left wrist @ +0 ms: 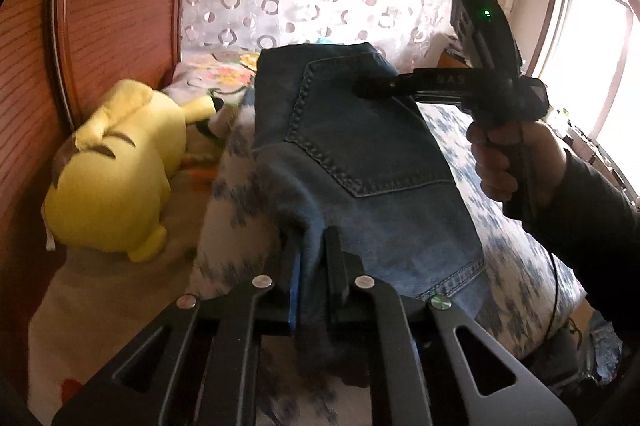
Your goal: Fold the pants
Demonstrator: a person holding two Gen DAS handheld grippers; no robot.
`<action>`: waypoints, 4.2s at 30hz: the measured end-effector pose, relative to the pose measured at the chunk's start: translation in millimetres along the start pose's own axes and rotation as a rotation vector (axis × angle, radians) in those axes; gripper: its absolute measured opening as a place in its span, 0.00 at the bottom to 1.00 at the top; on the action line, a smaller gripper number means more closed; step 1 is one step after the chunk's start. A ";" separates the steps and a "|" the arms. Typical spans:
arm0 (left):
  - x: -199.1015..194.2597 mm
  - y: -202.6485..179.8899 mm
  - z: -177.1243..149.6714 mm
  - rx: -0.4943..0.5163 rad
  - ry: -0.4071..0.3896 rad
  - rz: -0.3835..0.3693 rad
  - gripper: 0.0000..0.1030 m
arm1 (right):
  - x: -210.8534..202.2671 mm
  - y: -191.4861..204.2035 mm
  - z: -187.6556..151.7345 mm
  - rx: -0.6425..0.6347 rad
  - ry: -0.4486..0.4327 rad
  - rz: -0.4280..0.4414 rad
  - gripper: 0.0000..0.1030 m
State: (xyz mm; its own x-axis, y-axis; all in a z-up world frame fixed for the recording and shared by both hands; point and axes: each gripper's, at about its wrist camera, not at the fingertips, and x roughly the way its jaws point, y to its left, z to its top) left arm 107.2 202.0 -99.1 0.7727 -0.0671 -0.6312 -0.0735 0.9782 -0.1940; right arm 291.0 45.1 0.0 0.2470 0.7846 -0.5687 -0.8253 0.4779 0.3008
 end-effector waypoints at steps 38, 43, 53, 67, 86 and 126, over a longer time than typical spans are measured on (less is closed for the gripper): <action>132.7 55.0 110.2 0.071 0.036 0.113 0.11 | 107.9 -67.9 97.5 0.022 -0.057 -0.466 0.64; 119.9 51.6 109.6 0.053 0.019 0.127 0.11 | 114.4 -59.4 91.1 0.009 -0.028 -0.489 0.64; 60.3 20.7 113.1 0.083 -0.068 0.146 0.11 | 23.2 -20.6 71.5 0.014 -0.124 -0.415 0.64; 6.4 -70.3 105.7 0.174 -0.145 0.062 0.11 | -106.7 23.6 -14.6 0.012 -0.232 -0.465 0.64; -44.1 -156.2 77.3 0.246 -0.202 -0.056 0.80 | -200.8 91.3 -96.8 0.046 -0.329 -0.581 0.64; -143.1 -229.8 31.2 0.226 -0.296 0.024 0.90 | -235.1 169.5 -154.8 0.061 -0.485 -0.759 0.78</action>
State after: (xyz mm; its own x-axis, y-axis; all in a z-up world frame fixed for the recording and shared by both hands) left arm 33.2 -7.0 59.2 0.9236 -0.0161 -0.3829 0.0217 0.9997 0.0103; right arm 14.5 -119.4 66.2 0.9126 0.3236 -0.2497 -0.3283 0.9443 0.0237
